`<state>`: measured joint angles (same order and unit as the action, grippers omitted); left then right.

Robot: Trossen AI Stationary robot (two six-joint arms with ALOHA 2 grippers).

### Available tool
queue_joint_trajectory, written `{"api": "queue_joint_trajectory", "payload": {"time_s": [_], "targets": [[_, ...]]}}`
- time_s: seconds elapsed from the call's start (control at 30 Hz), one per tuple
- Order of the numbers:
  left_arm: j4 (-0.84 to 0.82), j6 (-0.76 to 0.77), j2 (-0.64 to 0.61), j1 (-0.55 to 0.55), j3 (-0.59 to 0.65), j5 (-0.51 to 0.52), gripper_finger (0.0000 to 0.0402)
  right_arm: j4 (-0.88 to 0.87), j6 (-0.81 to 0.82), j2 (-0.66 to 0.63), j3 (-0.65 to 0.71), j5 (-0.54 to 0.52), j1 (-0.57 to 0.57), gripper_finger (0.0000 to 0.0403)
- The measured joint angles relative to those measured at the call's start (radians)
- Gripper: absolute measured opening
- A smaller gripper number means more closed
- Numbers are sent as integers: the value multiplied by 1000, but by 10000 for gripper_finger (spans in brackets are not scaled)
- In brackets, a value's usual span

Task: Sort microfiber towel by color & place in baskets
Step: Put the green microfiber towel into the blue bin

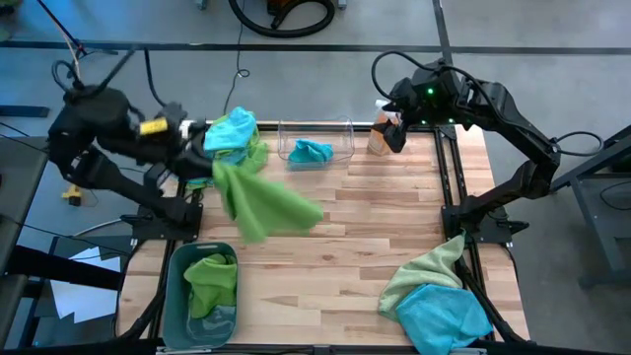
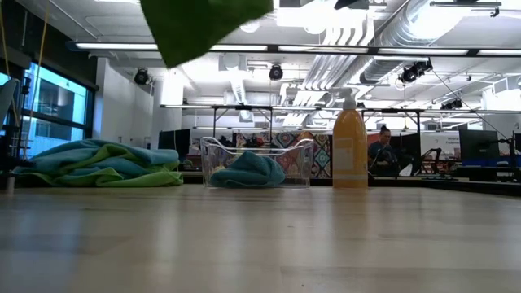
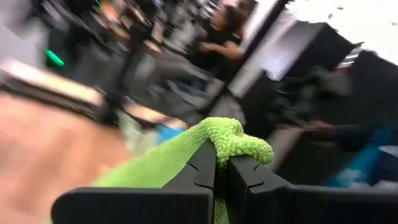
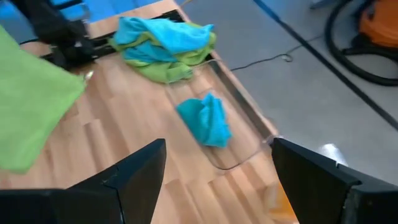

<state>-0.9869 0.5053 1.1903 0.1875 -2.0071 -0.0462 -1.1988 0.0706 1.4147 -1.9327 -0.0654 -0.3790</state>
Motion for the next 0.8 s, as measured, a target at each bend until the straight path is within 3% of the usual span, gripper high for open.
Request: {"api": "queue_joint_trajectory", "payload": {"time_s": [0.37, 0.5, 0.8], "targets": [[-181, 429, 29, 332, 0, 3, 0, -1, 46, 0, 0, 53, 0, 291], [-252, 515, 29, 409, 0, 6, 0, 4, 86, 0, 0, 56, 0, 291], [-590, 662, 39, 538, 33, -25, 0, 11, 183, 0, 0, 54, 4, 291]]}}
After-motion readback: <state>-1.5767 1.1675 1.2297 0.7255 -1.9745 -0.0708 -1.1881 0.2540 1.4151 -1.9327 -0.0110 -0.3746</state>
